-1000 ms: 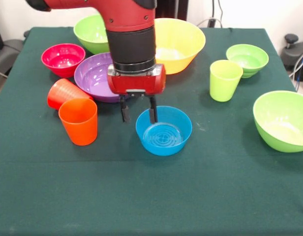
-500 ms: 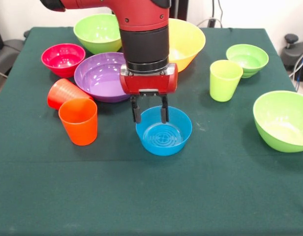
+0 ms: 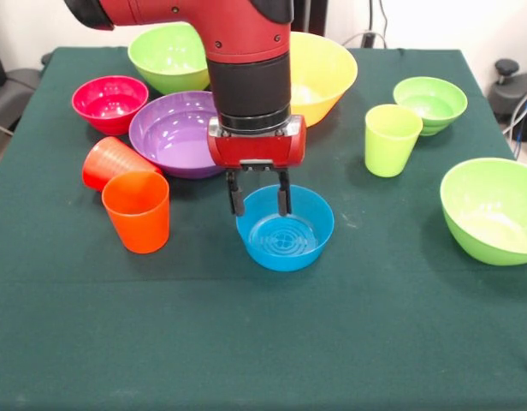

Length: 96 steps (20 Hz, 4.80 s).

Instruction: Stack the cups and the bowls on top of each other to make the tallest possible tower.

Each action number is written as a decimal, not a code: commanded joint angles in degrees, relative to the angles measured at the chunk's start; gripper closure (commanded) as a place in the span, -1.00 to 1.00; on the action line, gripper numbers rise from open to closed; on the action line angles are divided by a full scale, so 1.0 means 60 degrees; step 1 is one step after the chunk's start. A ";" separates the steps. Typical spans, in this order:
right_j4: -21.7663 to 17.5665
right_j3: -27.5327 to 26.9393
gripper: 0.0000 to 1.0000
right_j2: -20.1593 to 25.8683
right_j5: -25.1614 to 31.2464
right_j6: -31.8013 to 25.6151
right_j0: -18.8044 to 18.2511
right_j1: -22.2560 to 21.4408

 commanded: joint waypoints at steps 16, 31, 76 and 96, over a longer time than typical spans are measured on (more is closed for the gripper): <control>-0.0778 0.0574 -1.00 -0.0283 0.0281 -0.1092 -0.0327 0.0359; -0.0993 -0.0187 -1.00 -0.0189 -0.0012 -0.1337 -0.0341 0.1269; -0.1442 -0.1263 1.00 -0.0392 -0.0478 -0.1191 -0.0229 0.2294; -0.0902 -0.0262 1.00 -0.0348 -0.0537 -0.0383 -0.0206 0.1517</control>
